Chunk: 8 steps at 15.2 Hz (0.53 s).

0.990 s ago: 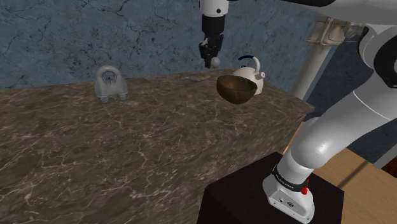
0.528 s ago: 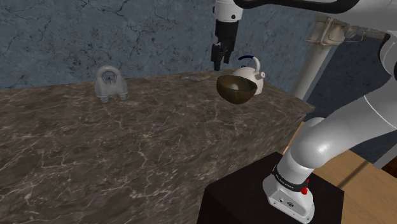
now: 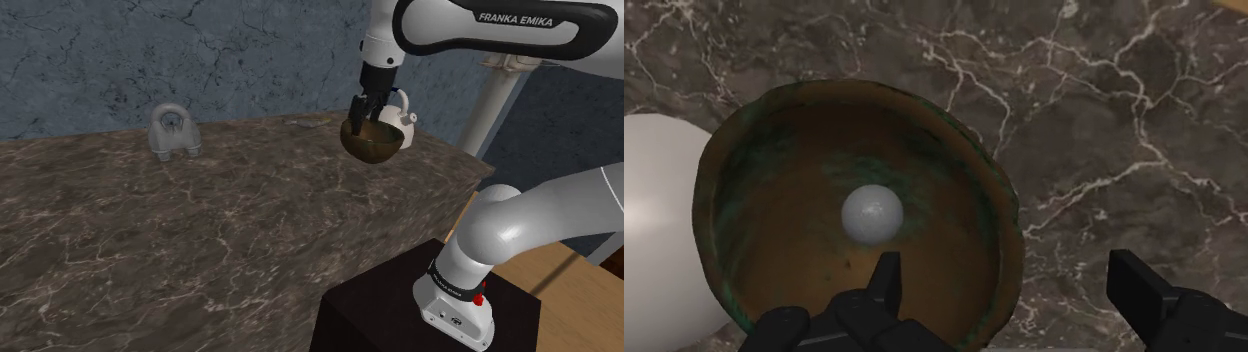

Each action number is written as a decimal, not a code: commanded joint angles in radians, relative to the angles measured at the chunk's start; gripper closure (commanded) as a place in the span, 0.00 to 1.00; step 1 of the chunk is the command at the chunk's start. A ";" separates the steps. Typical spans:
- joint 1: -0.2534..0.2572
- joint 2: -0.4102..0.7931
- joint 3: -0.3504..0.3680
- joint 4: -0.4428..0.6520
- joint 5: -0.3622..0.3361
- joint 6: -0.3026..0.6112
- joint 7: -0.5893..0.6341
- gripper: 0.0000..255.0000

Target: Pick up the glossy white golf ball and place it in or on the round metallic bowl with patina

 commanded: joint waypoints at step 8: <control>0.002 -0.018 -0.001 -0.089 0.003 0.072 0.001 0.00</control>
